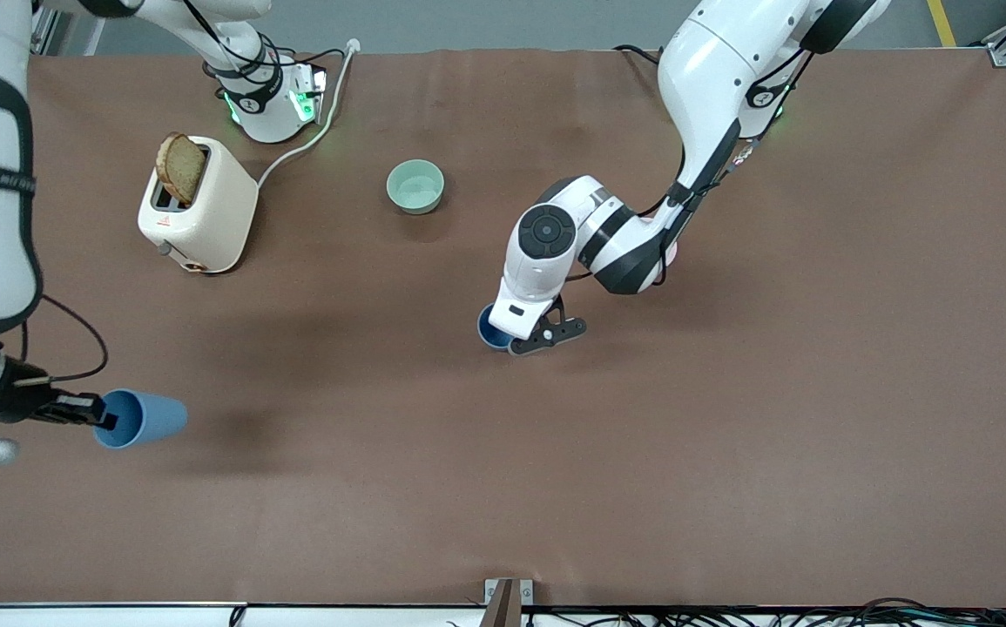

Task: Stack blue cups with both arms

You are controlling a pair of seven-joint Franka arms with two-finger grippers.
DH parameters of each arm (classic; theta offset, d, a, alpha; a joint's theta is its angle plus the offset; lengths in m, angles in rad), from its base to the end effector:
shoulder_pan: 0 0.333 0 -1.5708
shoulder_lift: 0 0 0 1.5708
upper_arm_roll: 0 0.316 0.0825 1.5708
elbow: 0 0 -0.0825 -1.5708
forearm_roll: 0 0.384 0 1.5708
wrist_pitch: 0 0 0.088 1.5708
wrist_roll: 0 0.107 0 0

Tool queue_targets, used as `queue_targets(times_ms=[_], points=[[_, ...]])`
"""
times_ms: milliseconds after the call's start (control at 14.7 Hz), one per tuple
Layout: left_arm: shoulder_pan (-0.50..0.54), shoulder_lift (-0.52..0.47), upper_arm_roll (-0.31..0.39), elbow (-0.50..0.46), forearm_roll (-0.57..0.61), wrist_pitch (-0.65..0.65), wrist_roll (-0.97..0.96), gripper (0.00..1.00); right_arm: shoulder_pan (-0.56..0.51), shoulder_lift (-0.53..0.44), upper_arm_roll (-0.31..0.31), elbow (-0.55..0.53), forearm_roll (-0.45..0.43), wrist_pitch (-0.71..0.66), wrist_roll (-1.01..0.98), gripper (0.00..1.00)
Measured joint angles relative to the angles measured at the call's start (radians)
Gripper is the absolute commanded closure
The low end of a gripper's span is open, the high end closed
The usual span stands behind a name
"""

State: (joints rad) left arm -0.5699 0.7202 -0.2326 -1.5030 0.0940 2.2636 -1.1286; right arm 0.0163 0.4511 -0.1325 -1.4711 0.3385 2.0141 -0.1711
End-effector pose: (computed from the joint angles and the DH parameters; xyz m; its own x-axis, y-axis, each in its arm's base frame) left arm 0.5216 -0.4950 0.2555 0.9462 0.3206 -0.0438 0.3233 -0.9423 0.0872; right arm 0.6981 -0.0467 0.4325 0.9896 -0.0748 0.1230 -0.0435 -0.9698 -0.2399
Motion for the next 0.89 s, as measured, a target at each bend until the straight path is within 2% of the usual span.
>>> queue_targets(times_ms=[68, 273, 409, 545, 682, 886], points=[[0.001, 0.000, 0.002, 0.003, 0.000, 0.001, 0.000, 0.00, 0.004, -0.046, 0.045, -0.035, -0.019, 0.006, 0.065, 1.00], [0.010, -0.011, 0.006, 0.022, 0.001, 0.003, 0.000, 0.00, 0.008, -0.154, 0.178, -0.115, -0.085, 0.017, 0.263, 1.00], [0.042, -0.043, 0.013, 0.063, 0.002, -0.045, 0.000, 0.00, 0.009, -0.201, 0.290, -0.154, -0.153, 0.022, 0.441, 1.00], [0.107, -0.098, 0.014, 0.123, 0.003, -0.159, 0.037, 0.00, 0.011, -0.219, 0.426, -0.177, -0.260, 0.050, 0.644, 1.00], [0.180, -0.169, 0.013, 0.162, 0.003, -0.253, 0.117, 0.00, 0.018, -0.217, 0.541, -0.194, -0.309, 0.105, 0.833, 1.00], [0.294, -0.280, 0.012, 0.169, 0.003, -0.302, 0.270, 0.00, 0.032, -0.187, 0.647, -0.222, -0.381, 0.179, 1.033, 1.00]])
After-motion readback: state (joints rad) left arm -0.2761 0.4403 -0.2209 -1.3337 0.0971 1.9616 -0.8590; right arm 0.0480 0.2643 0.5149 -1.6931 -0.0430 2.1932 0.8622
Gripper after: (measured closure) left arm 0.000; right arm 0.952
